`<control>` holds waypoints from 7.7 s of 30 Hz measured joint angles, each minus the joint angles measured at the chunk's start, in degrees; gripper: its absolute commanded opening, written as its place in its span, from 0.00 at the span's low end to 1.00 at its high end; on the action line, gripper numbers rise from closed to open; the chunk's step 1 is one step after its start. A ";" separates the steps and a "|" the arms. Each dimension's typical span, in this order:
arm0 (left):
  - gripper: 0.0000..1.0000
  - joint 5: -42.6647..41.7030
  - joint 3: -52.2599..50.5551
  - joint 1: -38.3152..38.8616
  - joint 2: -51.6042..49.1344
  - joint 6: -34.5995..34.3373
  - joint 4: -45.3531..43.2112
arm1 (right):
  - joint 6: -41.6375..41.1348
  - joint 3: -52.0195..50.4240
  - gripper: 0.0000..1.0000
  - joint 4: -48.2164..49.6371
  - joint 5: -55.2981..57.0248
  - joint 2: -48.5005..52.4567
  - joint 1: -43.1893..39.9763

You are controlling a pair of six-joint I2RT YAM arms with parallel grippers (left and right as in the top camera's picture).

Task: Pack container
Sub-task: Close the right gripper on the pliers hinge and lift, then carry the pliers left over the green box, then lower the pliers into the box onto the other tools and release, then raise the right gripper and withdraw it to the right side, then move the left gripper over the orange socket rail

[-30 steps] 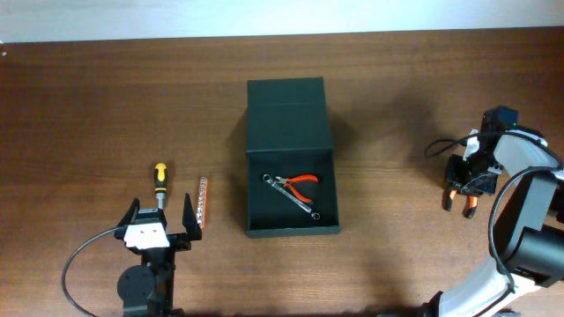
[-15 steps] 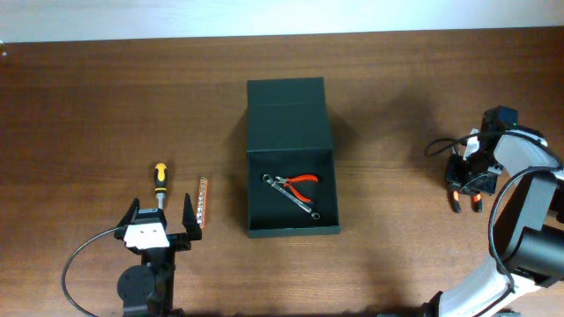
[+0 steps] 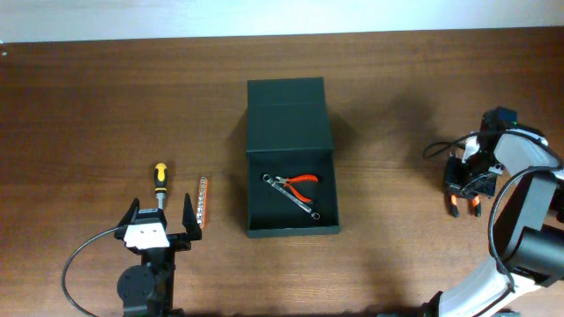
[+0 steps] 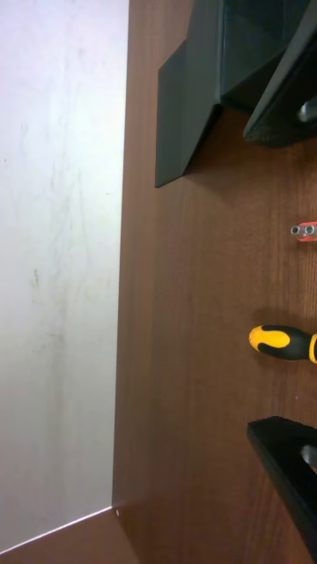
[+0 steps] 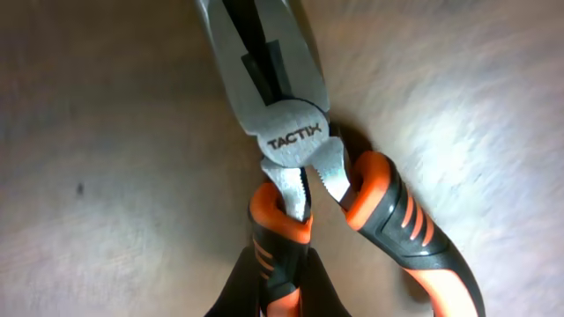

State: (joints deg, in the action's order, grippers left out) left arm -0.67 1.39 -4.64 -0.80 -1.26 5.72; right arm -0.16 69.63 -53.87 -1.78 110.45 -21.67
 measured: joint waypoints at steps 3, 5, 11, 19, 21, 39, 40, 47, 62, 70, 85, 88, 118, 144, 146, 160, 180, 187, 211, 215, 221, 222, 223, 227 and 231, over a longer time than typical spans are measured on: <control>0.99 0.00 0.00 0.00 0.00 -0.02 0.00 | -0.02 2.32 0.04 -3.19 -1.09 0.42 0.59; 0.99 0.00 0.00 0.00 0.00 0.00 0.00 | 0.02 5.29 0.04 -5.51 -1.92 0.50 1.40; 0.99 0.00 0.00 0.00 0.00 -0.02 0.00 | 3.17 18.21 0.04 -14.27 -5.66 0.50 5.75; 0.99 0.02 0.00 0.00 0.02 -0.02 0.00 | 8.13 36.85 0.04 -27.67 -7.67 0.50 18.27; 0.99 0.00 0.00 0.00 0.00 -0.02 0.00 | 9.60 40.19 0.04 -29.66 -7.89 0.50 22.40; 0.99 0.00 0.00 0.00 0.00 0.00 0.00 | 12.13 43.82 0.04 -29.18 -8.74 0.50 56.24; 0.99 0.00 0.00 0.00 0.02 -0.02 0.00 | 11.89 43.82 0.04 -28.37 -8.74 0.50 57.22; 0.99 0.00 0.00 0.00 0.00 0.00 -0.02 | 6.62 43.82 0.04 -26.29 -7.89 0.63 59.17; 0.99 0.00 0.00 0.00 0.02 0.00 0.00 | -6.01 42.66 0.04 -26.45 -4.94 4.48 59.17; 0.99 0.00 0.00 0.00 0.02 -0.02 0.00 | -6.47 34.88 0.04 -24.79 -4.92 4.50 59.17; 0.99 0.00 0.00 0.00 0.00 0.00 0.00 | -2.12 25.62 0.04 -16.76 -7.85 4.63 59.32; 0.99 0.00 0.00 0.00 0.02 -0.02 0.00 | -1.90 25.38 0.04 -14.99 -7.89 4.63 59.74; 0.99 0.00 0.00 0.00 0.02 -0.02 0.00 | -1.27 15.08 0.04 -4.79 -8.46 4.70 61.37; 0.99 0.00 0.00 0.00 0.02 0.00 0.00 | -1.22 15.08 0.43 -4.31 -8.48 4.68 61.40; 0.99 0.00 0.00 0.00 0.02 -0.02 0.00 | -1.29 15.10 0.51 -4.35 -8.52 4.68 61.40; 0.99 0.02 0.00 0.00 0.00 0.00 0.00 | -0.90 34.40 0.99 -20.63 -3.50 4.87 61.07; 0.99 0.00 0.00 0.00 0.02 -0.02 0.00 | -2.82 65.37 0.99 -43.10 5.03 -1.95 32.52; 0.99 0.00 0.00 0.00 0.00 -0.02 0.00 | -3.10 64.89 0.99 -43.08 5.01 -12.55 18.62; 0.99 0.00 0.00 0.00 0.00 -0.02 -0.02 | -2.82 18.97 0.99 -22.36 5.01 -20.33 4.76; 0.99 -0.15 0.00 0.00 0.02 0.00 -0.02 | -2.86 18.05 0.99 -21.77 5.01 -20.11 4.76; 0.99 -6.86 0.00 -0.04 0.02 -0.04 -1.73 | -2.84 18.05 0.99 -21.44 5.01 -20.11 4.76; 0.99 -9.16 0.00 -0.04 0.02 -0.04 -1.73 | -2.84 18.03 0.99 -21.44 5.01 -20.11 4.76; 0.99 -11.50 0.00 -0.04 0.02 -0.48 -1.68 | -2.89 18.05 0.99 -21.44 5.01 -20.11 4.76; 0.99 -17.07 0.87 -0.04 0.00 -4.20 0.98 | -2.84 18.03 0.99 -21.44 5.01 -20.11 4.76; 0.99 -19.65 5.51 -0.04 -0.61 -5.90 8.04 | -2.84 18.03 0.99 -21.44 5.01 -20.11 4.76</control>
State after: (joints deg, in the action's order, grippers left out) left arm -20.32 6.90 -4.69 -1.41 -7.16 13.76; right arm -3.01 87.66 -75.31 3.22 90.35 -16.91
